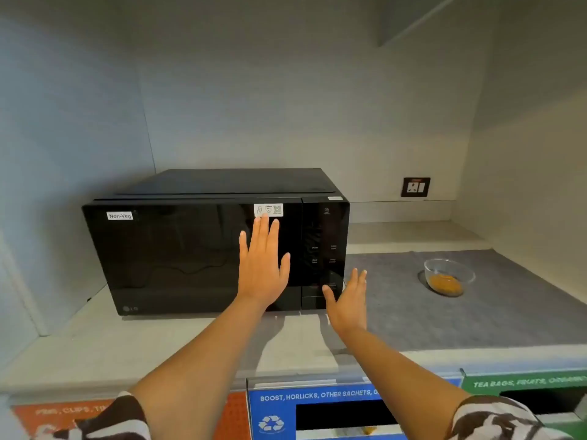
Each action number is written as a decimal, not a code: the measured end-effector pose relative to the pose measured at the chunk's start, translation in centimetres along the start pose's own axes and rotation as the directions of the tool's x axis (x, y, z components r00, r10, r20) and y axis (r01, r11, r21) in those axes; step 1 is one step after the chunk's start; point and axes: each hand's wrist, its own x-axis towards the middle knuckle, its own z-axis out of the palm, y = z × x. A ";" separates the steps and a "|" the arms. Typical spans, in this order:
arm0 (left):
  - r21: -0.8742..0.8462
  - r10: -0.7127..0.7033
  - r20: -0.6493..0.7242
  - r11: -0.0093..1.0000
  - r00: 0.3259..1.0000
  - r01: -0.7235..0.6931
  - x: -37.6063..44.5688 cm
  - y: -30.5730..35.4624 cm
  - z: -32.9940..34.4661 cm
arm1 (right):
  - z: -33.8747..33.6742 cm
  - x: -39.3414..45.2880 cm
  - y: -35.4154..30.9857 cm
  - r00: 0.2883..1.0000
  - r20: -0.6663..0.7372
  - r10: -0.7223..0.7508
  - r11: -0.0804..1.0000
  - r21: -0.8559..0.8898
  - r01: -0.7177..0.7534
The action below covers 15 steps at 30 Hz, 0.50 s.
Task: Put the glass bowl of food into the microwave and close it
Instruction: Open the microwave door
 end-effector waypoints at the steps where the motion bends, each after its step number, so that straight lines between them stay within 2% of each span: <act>1: 0.009 0.007 -0.018 1.000 1.000 -0.007 0.2 0.0 0.1 | 0.5 0.3 0.2 1.000 0.017 0.013 0.998 0.061 -0.014; 4: 0.030 0.045 -0.065 0.999 0.997 -0.043 1.0 0.2 0.1 | 1.9 0.8 0.9 0.996 0.078 0.048 0.982 0.179 -0.061; 9: 0.022 0.076 -0.152 0.997 0.985 -0.073 2.4 0.2 -0.1 | 4.3 1.3 2.3 0.989 0.095 0.115 0.905 0.400 -0.143; 15: 0.038 0.112 -0.288 0.994 0.951 -0.105 3.3 0.1 0.0 | 5.7 1.1 4.2 0.982 0.066 0.175 0.886 0.424 -0.187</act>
